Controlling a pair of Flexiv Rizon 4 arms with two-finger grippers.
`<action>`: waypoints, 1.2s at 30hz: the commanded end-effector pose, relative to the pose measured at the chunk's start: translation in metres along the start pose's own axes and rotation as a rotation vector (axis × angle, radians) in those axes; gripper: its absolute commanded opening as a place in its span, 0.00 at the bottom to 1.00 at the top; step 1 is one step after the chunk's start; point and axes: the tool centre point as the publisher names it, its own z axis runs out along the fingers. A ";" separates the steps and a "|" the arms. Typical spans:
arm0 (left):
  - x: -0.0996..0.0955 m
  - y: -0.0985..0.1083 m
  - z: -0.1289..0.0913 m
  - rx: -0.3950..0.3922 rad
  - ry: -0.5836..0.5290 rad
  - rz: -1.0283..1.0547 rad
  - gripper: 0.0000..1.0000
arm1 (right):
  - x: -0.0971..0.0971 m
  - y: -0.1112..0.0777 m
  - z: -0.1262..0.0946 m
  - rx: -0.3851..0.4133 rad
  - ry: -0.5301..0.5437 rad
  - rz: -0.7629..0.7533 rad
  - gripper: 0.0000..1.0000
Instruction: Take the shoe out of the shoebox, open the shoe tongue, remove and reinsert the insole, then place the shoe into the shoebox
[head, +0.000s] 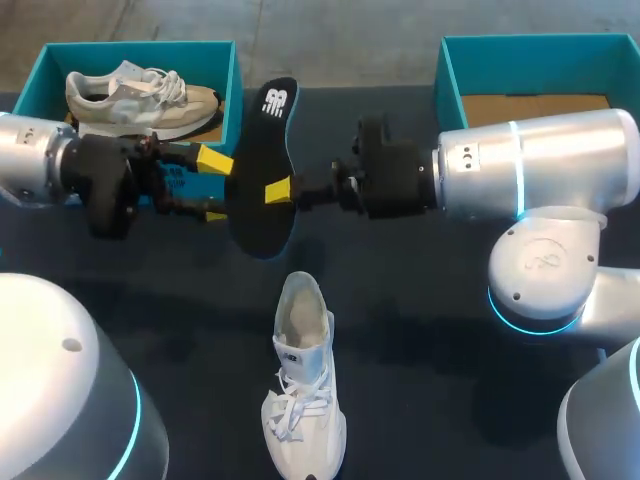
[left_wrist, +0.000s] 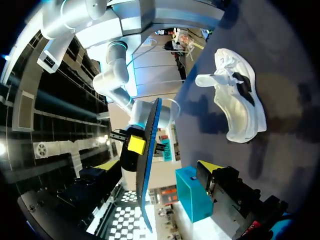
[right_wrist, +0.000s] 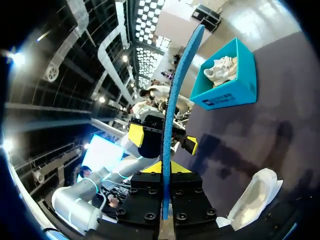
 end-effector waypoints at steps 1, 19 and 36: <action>-0.003 -0.004 -0.018 0.017 0.064 -0.039 1.00 | 0.003 0.002 0.000 0.015 -0.026 -0.054 0.00; 0.006 -0.015 -0.034 0.065 0.233 -0.144 1.00 | 0.002 0.002 0.001 0.029 -0.071 -0.155 0.00; 0.030 -0.023 -0.025 -0.011 0.363 -0.319 1.00 | -0.007 0.000 0.004 -0.003 -0.064 -0.259 0.00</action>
